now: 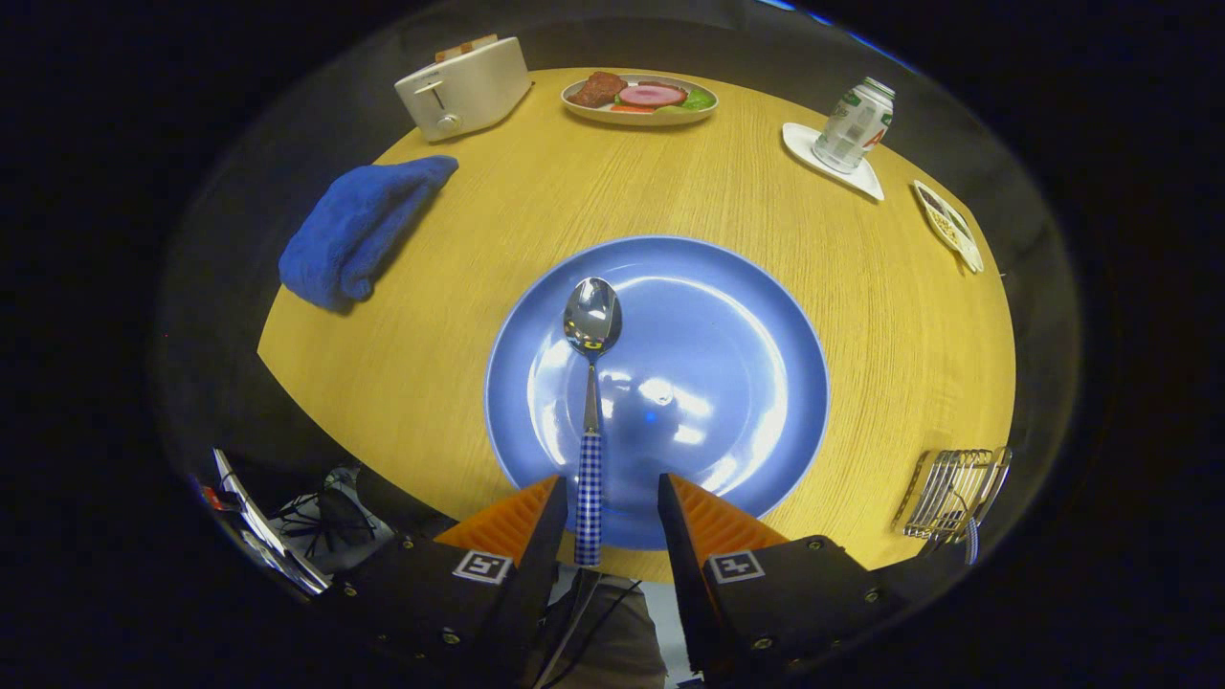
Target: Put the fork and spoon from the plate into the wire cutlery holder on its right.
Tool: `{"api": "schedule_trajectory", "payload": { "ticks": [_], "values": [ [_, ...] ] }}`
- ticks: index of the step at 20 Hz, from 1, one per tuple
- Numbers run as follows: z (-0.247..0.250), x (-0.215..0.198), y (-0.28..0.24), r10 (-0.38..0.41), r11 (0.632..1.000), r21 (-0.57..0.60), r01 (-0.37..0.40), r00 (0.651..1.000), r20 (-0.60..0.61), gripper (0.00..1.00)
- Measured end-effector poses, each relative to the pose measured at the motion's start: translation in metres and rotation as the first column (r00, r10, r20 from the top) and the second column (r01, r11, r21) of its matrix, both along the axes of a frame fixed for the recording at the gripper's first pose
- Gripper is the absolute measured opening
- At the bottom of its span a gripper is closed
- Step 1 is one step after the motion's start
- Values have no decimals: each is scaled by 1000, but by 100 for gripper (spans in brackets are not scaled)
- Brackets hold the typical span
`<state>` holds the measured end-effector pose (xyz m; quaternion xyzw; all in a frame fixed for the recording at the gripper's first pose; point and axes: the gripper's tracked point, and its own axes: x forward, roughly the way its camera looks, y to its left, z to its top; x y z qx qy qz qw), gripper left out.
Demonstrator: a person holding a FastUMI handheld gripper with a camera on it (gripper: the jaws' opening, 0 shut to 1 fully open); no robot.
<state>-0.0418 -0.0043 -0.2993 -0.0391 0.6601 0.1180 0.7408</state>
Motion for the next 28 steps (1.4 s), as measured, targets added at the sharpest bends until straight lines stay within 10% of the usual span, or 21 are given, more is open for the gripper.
{"api": "schedule_trajectory", "payload": {
  "ticks": [1,3,6,7,28],
  "values": [
    [16,5,2,8,1000,10,-8,1000,-11,60],
    [-11,1,4,3,1000,30,-2,999,-33,19],
    [-23,-7,3,32,999,46,-29,997,-76,19],
    [-20,-9,1,55,998,40,-51,994,-92,3],
    [102,-47,-162,72,982,-166,-89,992,-104,3]
  ]
}}
